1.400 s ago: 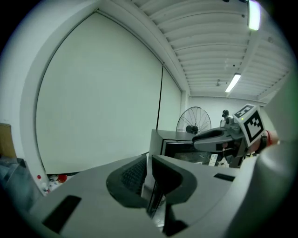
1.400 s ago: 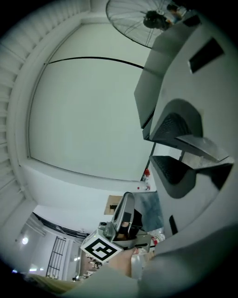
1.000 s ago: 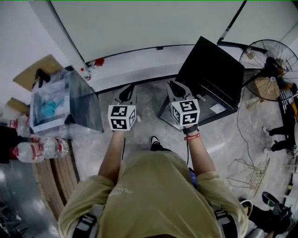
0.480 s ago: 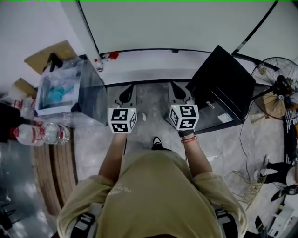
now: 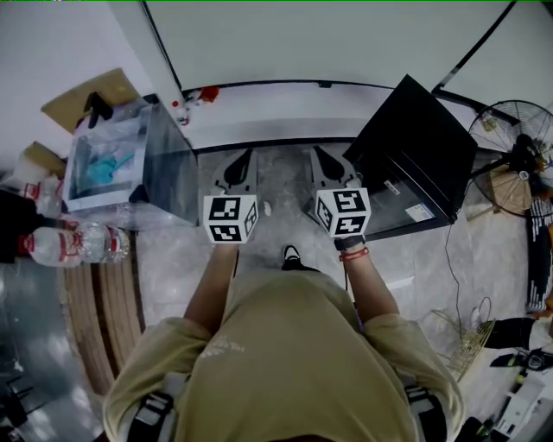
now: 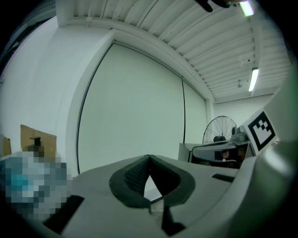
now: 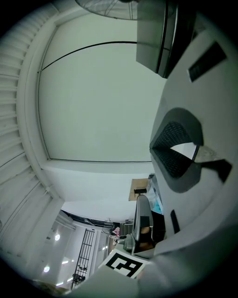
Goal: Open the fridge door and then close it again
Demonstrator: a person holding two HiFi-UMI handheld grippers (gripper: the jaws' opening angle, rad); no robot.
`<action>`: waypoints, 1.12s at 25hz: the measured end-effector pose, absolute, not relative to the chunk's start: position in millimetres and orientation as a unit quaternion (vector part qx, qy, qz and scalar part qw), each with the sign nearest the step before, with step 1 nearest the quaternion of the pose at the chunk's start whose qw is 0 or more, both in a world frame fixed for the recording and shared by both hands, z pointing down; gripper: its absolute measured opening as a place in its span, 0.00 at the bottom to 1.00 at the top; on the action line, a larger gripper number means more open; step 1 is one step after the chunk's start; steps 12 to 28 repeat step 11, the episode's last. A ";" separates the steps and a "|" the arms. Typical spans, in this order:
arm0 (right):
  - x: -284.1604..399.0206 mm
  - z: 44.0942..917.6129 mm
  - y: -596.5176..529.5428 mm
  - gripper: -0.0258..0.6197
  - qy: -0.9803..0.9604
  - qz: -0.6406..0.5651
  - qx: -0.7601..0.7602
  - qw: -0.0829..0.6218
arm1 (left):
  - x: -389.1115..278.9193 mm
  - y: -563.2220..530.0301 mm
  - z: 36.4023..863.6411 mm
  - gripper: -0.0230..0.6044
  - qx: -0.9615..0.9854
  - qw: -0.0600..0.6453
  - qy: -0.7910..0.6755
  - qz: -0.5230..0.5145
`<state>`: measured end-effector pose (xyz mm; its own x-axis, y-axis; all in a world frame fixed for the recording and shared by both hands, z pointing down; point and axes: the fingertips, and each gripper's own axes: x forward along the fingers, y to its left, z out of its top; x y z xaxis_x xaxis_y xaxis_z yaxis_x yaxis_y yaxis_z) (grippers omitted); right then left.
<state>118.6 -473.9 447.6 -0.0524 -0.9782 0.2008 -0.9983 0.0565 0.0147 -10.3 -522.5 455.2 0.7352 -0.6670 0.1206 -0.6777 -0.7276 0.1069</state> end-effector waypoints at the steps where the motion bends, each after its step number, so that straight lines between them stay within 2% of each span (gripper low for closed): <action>1: 118.7 450.4 -474.0 0.07 -0.724 0.066 0.681 0.082 | -9.9 -523.6 457.3 0.07 0.928 0.074 -0.363 0.038; 11: 112.4 470.9 -509.7 0.07 -0.786 0.047 0.599 0.144 | -9.1 -565.6 476.4 0.07 0.921 0.078 -0.378 0.043; 28: 112.4 470.9 -509.7 0.07 -0.786 0.047 0.599 0.144 | -9.1 -565.6 476.4 0.07 0.921 0.078 -0.378 0.043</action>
